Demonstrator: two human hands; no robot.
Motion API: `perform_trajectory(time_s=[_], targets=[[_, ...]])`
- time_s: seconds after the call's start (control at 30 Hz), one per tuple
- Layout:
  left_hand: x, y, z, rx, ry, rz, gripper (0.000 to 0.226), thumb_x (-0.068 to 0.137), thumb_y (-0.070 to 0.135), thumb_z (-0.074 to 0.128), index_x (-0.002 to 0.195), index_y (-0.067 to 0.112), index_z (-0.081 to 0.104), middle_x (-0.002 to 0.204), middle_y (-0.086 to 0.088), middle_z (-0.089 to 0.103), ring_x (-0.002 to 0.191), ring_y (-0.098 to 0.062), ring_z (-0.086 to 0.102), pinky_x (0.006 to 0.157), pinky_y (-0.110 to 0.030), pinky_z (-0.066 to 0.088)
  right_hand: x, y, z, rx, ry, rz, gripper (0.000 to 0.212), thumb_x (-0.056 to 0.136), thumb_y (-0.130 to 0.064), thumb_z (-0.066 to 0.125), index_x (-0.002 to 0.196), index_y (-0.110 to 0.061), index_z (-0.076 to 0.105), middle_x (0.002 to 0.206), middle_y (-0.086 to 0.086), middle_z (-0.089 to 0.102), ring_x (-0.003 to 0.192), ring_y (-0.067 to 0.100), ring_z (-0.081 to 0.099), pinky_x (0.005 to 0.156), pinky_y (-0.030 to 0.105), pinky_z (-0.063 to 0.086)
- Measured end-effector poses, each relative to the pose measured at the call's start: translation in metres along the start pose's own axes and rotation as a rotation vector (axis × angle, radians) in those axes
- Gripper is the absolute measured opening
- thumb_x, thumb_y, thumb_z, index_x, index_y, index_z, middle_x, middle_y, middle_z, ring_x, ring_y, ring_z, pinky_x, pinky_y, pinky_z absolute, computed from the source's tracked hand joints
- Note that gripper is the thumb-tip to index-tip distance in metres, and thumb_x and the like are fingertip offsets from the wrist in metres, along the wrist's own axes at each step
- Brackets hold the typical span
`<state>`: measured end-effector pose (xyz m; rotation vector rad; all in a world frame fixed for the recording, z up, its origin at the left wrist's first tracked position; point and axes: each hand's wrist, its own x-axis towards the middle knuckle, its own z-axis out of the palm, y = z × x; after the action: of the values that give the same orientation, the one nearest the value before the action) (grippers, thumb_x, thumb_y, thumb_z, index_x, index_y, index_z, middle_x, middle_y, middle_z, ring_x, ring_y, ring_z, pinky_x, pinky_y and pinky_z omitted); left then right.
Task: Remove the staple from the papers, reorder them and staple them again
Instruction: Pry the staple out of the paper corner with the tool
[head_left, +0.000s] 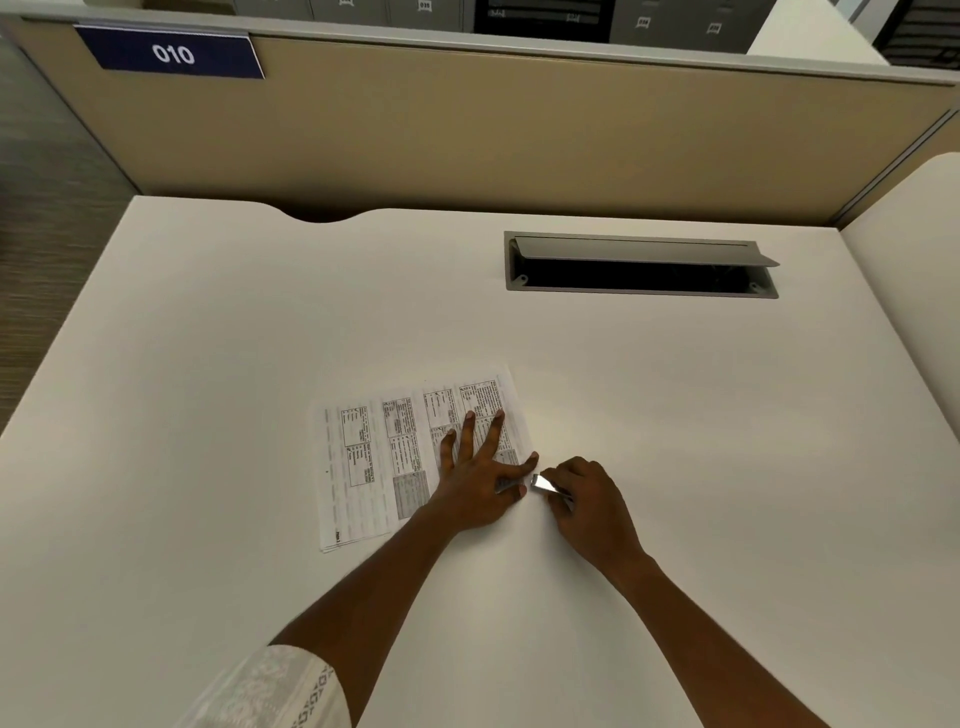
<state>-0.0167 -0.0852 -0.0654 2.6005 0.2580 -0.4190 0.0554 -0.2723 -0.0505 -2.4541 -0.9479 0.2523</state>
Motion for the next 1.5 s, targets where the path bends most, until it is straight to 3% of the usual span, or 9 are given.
perform_trajectory(time_s=[0.4,0.63,0.97,1.1,1.23,1.4,1.5], targets=[[-0.004,0.003,-0.001,-0.034,0.044,0.003,0.038,0.102,0.055,0.044,0.140,0.063,0.043,0.170,-0.001,-0.018,0.152,-0.038,-0.030,0.120,-0.058,-0.017,0.009,0.006,0.001,-0.059,-0.049,-0.097,0.015,0.086,-0.013,0.069,0.100,-0.017,0.068,0.094,-0.004,0.064,0.083,0.019,0.059,0.066,0.035,0.051],[-0.002,0.005,-0.005,-0.076,0.027,-0.012,0.035,0.102,0.053,0.046,0.136,0.062,0.049,0.170,0.001,-0.017,0.152,-0.036,-0.030,0.120,-0.055,-0.018,0.001,0.006,0.002,-0.204,0.048,-0.246,0.014,0.086,-0.007,0.066,0.097,-0.015,0.063,0.092,-0.001,0.061,0.079,0.021,0.057,0.065,0.032,0.045],[-0.002,0.006,-0.005,-0.073,0.023,-0.021,0.033,0.101,0.054,0.049,0.133,0.060,0.054,0.171,0.000,-0.016,0.152,-0.036,-0.029,0.120,-0.054,-0.018,-0.004,0.008,0.006,-0.395,0.078,-0.441,0.026,0.081,0.001,0.067,0.104,-0.012,0.068,0.104,0.003,0.068,0.095,0.024,0.063,0.077,0.036,0.048],[0.000,0.004,-0.003,-0.042,0.030,-0.014,0.035,0.101,0.057,0.045,0.135,0.063,0.049,0.170,0.000,-0.017,0.152,-0.037,-0.029,0.120,-0.056,-0.017,-0.003,0.008,0.006,-0.292,0.078,-0.330,0.025,0.080,-0.002,0.072,0.102,-0.013,0.068,0.099,0.002,0.067,0.089,0.024,0.063,0.071,0.035,0.050],[0.001,0.001,0.001,-0.035,0.021,-0.012,0.038,0.101,0.054,0.046,0.138,0.065,0.044,0.170,0.001,-0.019,0.152,-0.037,-0.030,0.120,-0.059,-0.015,-0.002,0.012,0.001,-0.037,0.069,-0.141,0.011,0.088,-0.011,0.066,0.099,-0.015,0.066,0.093,-0.002,0.062,0.080,0.019,0.060,0.065,0.032,0.049],[-0.001,-0.004,0.006,-0.060,0.070,0.012,0.046,0.098,0.053,0.053,0.142,0.060,0.042,0.167,0.005,-0.020,0.152,-0.034,-0.030,0.121,-0.058,-0.015,0.006,0.018,-0.009,0.165,0.101,0.032,0.012,0.085,-0.007,0.071,0.094,-0.016,0.070,0.089,-0.006,0.062,0.077,0.009,0.060,0.068,0.019,0.048],[-0.001,-0.004,0.010,-0.158,0.158,0.022,0.055,0.091,0.056,0.058,0.144,0.054,0.044,0.164,0.012,-0.009,0.153,-0.025,-0.024,0.122,-0.054,-0.016,0.006,0.020,-0.009,0.148,0.074,0.032,0.013,0.085,-0.008,0.071,0.095,-0.016,0.069,0.089,-0.005,0.062,0.078,0.011,0.059,0.069,0.026,0.051]])
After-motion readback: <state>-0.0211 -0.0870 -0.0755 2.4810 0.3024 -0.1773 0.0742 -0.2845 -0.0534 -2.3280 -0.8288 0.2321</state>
